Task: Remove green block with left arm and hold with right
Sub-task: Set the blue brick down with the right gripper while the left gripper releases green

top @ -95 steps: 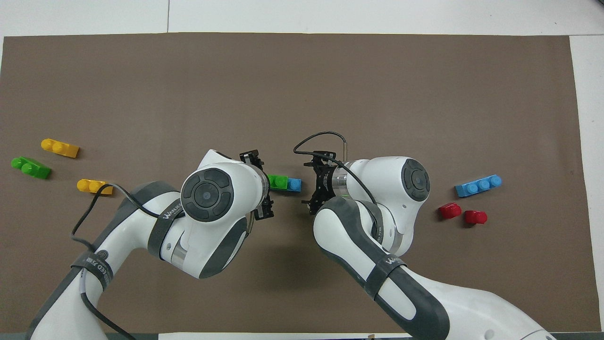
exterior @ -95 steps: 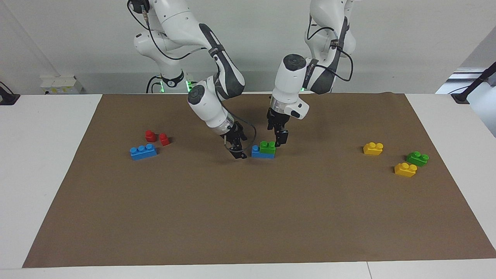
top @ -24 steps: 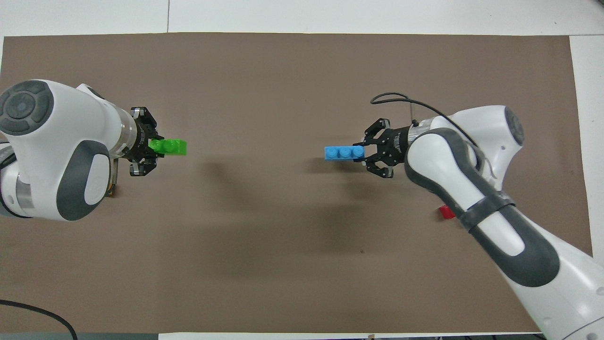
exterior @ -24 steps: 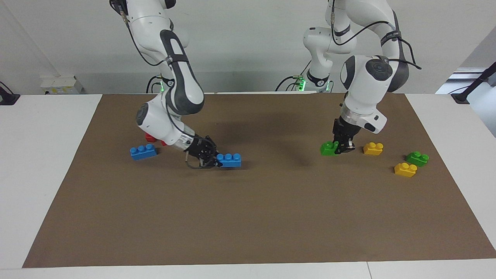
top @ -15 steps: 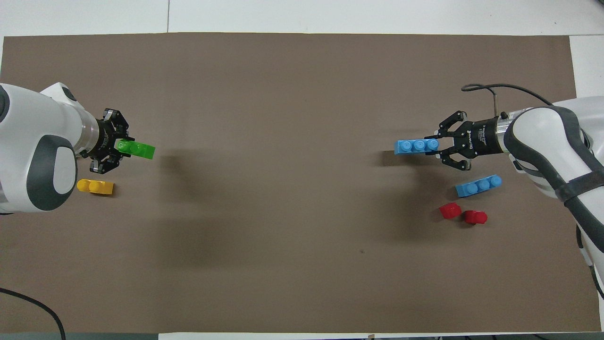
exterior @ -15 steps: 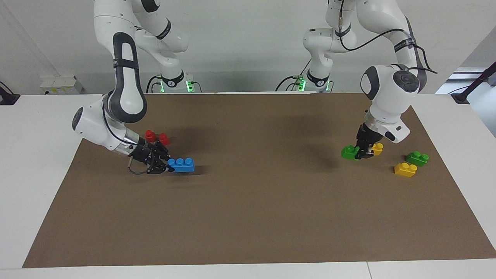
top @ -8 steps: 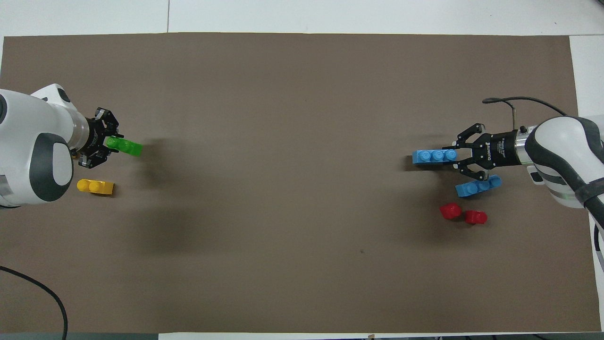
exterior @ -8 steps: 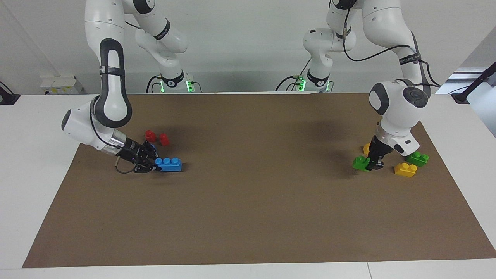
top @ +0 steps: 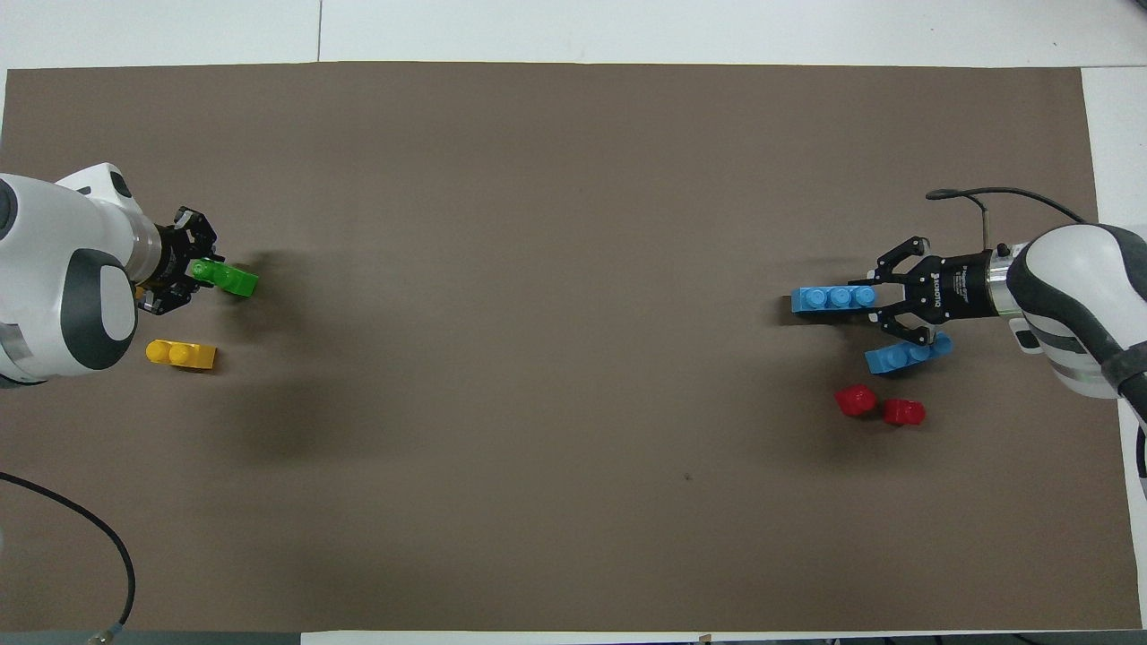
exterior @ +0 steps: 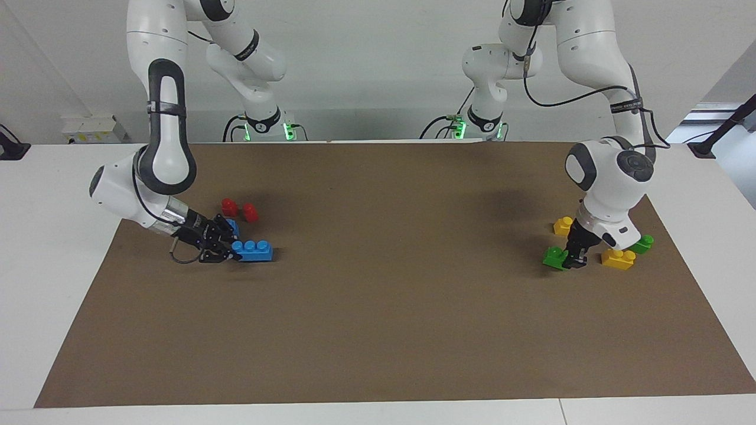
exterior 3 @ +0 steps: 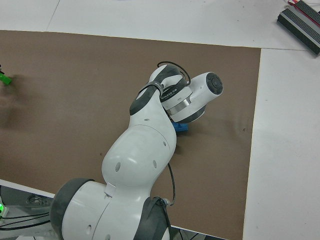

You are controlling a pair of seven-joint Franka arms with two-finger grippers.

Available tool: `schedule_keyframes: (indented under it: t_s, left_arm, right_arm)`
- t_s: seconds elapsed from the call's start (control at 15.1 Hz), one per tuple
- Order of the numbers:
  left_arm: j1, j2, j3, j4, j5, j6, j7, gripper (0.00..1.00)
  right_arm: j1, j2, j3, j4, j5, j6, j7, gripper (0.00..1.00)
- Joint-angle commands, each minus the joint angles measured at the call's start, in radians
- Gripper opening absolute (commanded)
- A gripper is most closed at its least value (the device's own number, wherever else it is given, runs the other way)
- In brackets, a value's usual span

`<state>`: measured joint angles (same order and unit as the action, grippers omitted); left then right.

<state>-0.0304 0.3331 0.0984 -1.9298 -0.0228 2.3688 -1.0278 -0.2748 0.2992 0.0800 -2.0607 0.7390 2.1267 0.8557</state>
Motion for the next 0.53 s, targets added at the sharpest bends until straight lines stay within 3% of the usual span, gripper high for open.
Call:
schedule_keyframes:
  t_s: [0.0, 0.4, 0.46]
  left_arm:
    - [0.009, 0.032, -0.008, 0.032, 0.006, 0.006, 0.029, 0.00]
    - [0.009, 0.044, -0.008, 0.025, 0.007, 0.006, 0.124, 0.00]
    - [0.007, 0.044, -0.008, 0.026, 0.007, 0.003, 0.126, 0.49]
  right_arm:
    - [-0.017, -0.008, 0.014, -0.015, -0.026, 0.016, -0.020, 0.00]
    - [-0.018, -0.011, 0.014, -0.030, -0.026, 0.038, -0.021, 0.00]
    - [-0.017, -0.012, 0.014, -0.030, -0.027, 0.036, -0.021, 0.25]
